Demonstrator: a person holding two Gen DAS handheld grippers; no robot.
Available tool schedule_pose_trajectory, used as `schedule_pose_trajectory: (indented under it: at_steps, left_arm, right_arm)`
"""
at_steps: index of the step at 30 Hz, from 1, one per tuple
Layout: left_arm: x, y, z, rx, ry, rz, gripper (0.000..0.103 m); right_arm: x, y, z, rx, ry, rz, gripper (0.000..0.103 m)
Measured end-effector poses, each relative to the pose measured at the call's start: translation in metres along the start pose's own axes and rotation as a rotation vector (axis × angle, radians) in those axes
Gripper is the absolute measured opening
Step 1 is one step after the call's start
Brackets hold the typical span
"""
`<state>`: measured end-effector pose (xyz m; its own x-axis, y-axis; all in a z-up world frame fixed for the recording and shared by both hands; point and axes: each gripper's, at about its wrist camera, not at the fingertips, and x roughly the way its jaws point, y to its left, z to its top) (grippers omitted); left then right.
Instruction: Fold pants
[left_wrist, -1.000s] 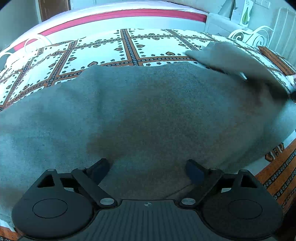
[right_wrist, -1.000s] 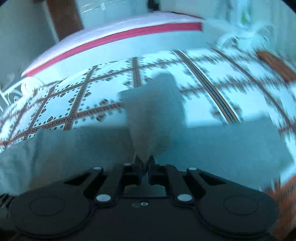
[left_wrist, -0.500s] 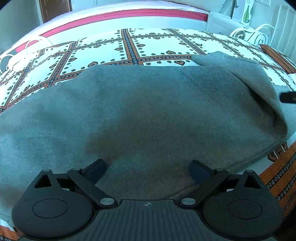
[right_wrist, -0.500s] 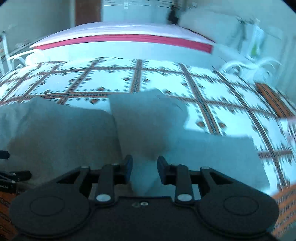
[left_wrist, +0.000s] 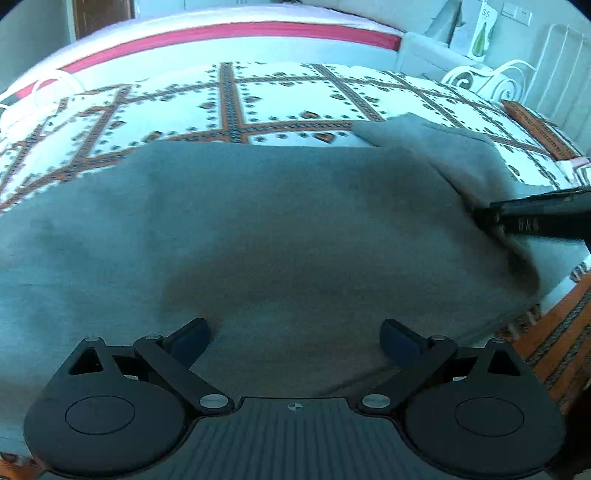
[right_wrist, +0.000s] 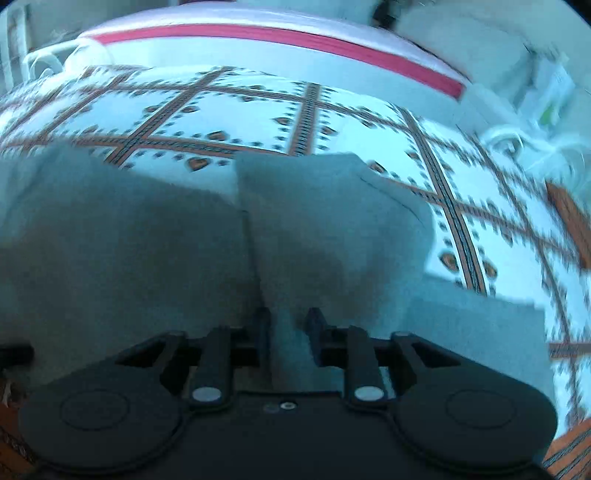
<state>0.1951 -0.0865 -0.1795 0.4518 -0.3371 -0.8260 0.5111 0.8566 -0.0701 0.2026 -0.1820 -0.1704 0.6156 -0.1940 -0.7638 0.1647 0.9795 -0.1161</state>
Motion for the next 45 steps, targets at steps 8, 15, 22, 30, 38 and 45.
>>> schedule_pose_trajectory:
  at_steps: [8, 15, 22, 30, 38, 45]
  left_arm:
    - [0.006, -0.033, 0.0, 0.049, -0.003, -0.003, 0.099]
    - [0.008, -0.041, -0.004, 0.077, -0.014, 0.029, 0.102]
    - [0.011, -0.04, -0.003, 0.074, -0.013, 0.031, 0.103]
    - [0.01, -0.038, -0.003, 0.077, -0.018, 0.02, 0.103]
    - [0.01, -0.035, -0.003, 0.052, -0.021, 0.008, 0.103]
    - [0.011, -0.036, -0.004, 0.056, -0.021, 0.021, 0.103]
  right_arm:
    - [-0.043, -0.108, -0.038, 0.521, -0.114, 0.015, 0.0]
    - [-0.031, -0.127, -0.084, 0.581, -0.001, 0.028, 0.008]
    - [-0.054, -0.079, -0.052, 0.063, -0.151, -0.084, 0.059]
    - [-0.023, -0.004, -0.033, -0.478, -0.234, -0.195, 0.04]
    - [0.0, 0.013, -0.04, -0.616, -0.17, -0.185, 0.023]
    - [0.007, 0.018, -0.054, -0.758, -0.19, -0.244, 0.015]
